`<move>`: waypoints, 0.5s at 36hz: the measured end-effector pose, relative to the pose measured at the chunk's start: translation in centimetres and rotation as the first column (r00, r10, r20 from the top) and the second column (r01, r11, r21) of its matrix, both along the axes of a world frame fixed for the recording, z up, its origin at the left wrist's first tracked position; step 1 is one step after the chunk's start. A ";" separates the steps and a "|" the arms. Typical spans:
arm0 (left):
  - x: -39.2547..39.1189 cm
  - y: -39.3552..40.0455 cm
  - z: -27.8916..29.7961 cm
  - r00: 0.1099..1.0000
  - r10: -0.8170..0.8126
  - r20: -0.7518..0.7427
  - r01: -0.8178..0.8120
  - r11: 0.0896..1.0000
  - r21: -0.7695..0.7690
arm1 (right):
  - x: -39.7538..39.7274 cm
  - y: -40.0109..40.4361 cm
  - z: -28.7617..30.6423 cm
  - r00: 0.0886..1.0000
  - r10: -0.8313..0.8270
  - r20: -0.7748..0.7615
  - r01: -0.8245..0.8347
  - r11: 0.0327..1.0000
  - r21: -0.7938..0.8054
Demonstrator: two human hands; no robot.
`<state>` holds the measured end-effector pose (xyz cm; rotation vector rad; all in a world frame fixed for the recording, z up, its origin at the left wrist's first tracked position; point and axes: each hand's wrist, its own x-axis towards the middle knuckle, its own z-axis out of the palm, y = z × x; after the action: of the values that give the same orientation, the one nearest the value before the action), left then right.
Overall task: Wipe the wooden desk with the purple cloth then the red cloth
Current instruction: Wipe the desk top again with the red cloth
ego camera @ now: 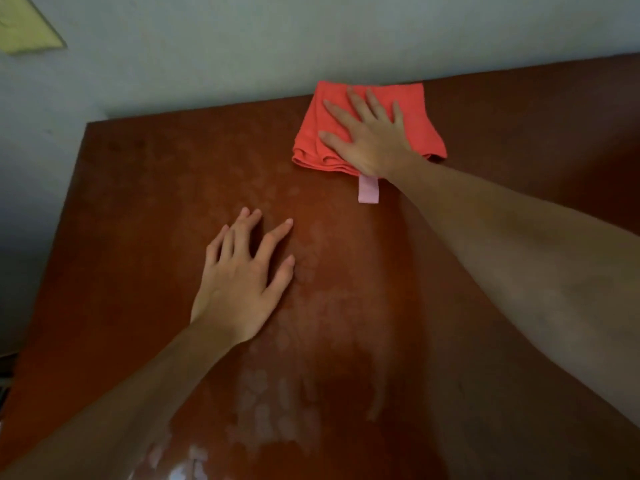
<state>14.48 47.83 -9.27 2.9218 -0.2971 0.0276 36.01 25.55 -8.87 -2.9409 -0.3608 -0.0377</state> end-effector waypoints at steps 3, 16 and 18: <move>0.0 0.1 -0.1 1.000 0.011 0.013 -0.010 0.999 -0.035 | -3.3 0.3 -0.2 1.000 0.019 0.005 -0.019 1.000 -0.001; -3.3 0.3 0.3 0.961 0.216 0.173 -0.193 0.972 -0.136 | -32.3 -0.9 0.1 0.986 0.166 0.003 -0.166 0.986 0.003; -5.0 1.0 0.2 0.960 0.235 0.152 -0.218 0.968 -0.120 | -37.0 -1.1 0.0 0.984 0.178 0.001 -0.178 0.984 -0.010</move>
<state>9.49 48.87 -9.08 2.8388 0.0170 0.3118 -0.97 24.49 -8.87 -2.9054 -0.6249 -0.0150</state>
